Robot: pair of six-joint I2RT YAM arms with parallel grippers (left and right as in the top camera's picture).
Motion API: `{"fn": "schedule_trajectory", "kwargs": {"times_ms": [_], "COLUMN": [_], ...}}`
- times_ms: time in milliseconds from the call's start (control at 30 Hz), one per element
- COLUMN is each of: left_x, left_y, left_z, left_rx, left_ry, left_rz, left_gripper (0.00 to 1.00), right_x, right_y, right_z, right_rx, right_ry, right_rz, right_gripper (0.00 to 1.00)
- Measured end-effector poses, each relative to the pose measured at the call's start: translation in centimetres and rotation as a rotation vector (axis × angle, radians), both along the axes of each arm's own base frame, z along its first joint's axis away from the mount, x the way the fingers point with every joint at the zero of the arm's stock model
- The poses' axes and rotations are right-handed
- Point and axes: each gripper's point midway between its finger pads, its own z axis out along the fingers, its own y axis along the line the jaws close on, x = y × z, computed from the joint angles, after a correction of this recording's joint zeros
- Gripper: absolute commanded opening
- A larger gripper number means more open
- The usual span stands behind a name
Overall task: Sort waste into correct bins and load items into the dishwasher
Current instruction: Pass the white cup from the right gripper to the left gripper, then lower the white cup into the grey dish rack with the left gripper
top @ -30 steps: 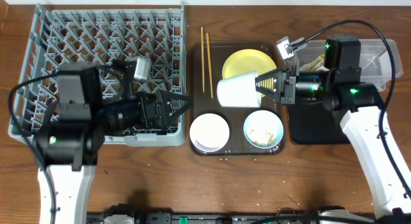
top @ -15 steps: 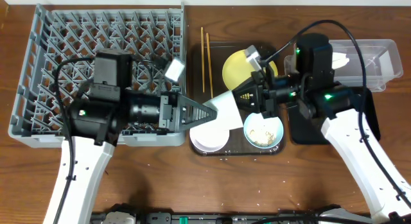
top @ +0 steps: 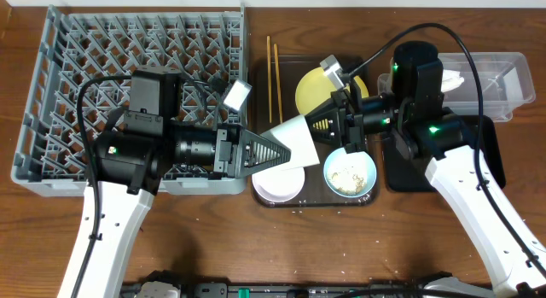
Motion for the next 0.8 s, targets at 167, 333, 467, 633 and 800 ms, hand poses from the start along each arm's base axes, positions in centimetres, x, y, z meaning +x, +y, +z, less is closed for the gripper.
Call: {"fn": "schedule_trajectory", "kwargs": {"times_ms": [167,333,467,633,800], "left_x": [0.2,0.2,0.2,0.8,2.7], "left_y": [0.0,0.0,0.0,0.2,3.1], "left_z": [-0.2,-0.2,-0.3,-1.1,-4.2], "left_rx": [0.010,0.009,0.011,0.059,0.238], "left_ry": [-0.002,-0.005,-0.012,-0.015,0.058], "left_rz": [0.008,0.006,0.007,0.046,0.231], "left_gripper": [0.71,0.65,0.63,0.64,0.64], "right_x": [0.2,0.3,0.3,1.1,4.1], "right_y": [0.1,0.2,0.2,0.2,-2.2], "right_z": [-0.1,0.0,0.0,-0.3,-0.9], "right_rx": [-0.010,-0.012,-0.014,-0.032,-0.056], "right_ry": [0.023,0.033,0.042,0.037,0.043], "right_rz": [-0.013,-0.019,-0.022,-0.068,-0.206], "right_gripper": [0.01,0.01,0.01,0.44,0.69]}}
